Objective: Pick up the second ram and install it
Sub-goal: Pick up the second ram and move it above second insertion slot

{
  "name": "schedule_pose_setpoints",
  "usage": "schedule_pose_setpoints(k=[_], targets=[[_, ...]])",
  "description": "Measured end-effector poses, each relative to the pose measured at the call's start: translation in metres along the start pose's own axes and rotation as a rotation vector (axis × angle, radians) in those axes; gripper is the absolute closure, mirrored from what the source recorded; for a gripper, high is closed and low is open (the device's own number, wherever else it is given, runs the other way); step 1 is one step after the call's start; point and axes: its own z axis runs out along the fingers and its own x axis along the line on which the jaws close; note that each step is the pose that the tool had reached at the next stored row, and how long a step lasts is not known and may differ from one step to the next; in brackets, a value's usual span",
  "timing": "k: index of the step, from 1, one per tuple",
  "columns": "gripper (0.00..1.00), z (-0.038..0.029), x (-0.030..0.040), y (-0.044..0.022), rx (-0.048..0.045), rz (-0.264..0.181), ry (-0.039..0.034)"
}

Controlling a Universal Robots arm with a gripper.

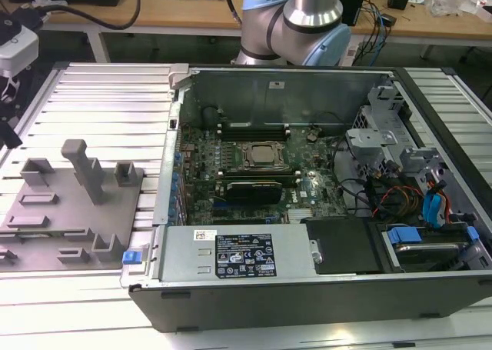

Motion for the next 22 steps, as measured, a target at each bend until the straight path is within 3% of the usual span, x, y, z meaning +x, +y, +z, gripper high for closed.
schedule_pose_setpoints(k=[5,7,9,22], targets=[[0.89,0.0,0.0,0.0,-0.0006,-0.081,0.0028],[0.89,-0.0001,0.0,0.0,-0.0009,-0.15,0.0055],[0.89,0.0,0.0,0.0,-0.0016,-0.191,0.0064],[0.89,-0.0001,0.0003,0.0003,-0.006,-0.383,0.0094]])
